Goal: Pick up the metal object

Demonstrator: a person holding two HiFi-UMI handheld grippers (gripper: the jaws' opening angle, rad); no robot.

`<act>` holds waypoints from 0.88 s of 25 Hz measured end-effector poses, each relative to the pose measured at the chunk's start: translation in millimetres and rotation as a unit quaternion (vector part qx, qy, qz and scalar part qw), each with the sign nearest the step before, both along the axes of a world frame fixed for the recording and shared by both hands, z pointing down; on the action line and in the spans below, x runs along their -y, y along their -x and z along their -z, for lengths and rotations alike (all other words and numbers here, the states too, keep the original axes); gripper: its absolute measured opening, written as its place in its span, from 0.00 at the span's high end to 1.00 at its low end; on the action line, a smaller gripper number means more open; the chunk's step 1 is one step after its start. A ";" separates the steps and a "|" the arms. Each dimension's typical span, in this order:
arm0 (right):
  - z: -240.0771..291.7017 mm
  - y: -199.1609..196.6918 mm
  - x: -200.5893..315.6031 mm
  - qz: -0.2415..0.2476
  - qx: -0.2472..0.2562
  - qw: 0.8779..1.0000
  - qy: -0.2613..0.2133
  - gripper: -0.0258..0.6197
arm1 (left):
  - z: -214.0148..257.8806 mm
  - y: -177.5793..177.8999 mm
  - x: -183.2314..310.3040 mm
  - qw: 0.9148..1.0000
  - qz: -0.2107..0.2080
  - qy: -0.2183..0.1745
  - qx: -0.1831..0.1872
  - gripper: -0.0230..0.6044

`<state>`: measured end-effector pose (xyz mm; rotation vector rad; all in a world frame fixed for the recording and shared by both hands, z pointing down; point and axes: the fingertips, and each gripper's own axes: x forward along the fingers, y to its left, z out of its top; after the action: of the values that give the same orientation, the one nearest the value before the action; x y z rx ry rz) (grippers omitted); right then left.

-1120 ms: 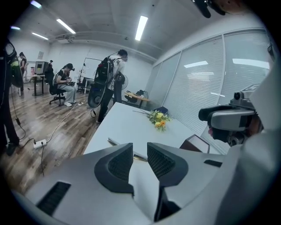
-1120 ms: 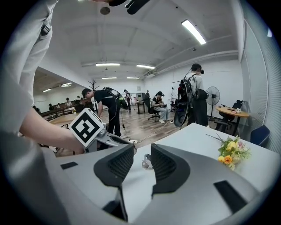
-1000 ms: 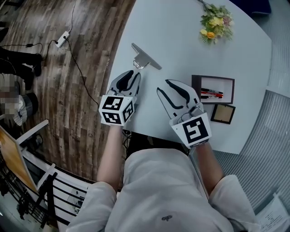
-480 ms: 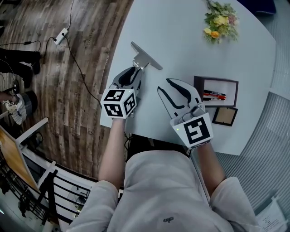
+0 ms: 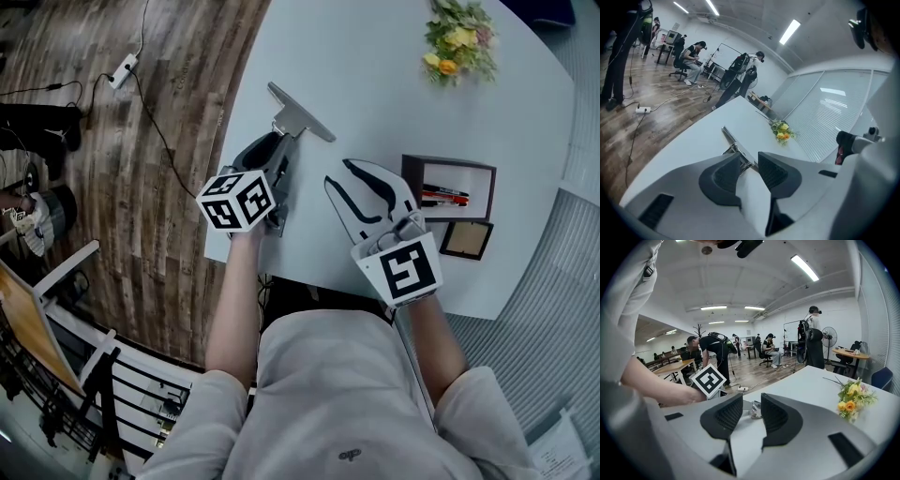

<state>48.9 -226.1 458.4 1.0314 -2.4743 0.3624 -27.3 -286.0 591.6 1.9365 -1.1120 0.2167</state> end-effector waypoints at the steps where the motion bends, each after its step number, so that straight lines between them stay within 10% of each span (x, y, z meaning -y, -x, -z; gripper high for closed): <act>1: -0.8 -0.2 -0.2 0.000 0.000 1.000 0.001 0.76 | -1.7 0.0 0.5 1.000 0.003 0.003 -0.004 0.77; 22: -7.6 -6.1 -5.8 0.010 0.005 1.000 0.010 0.76 | -13.5 -6.6 12.5 0.998 0.045 0.026 -0.043 0.77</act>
<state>55.0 -220.3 466.0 0.9980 -2.4830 0.3863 -20.7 -298.5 605.1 1.8278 -1.1230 0.1115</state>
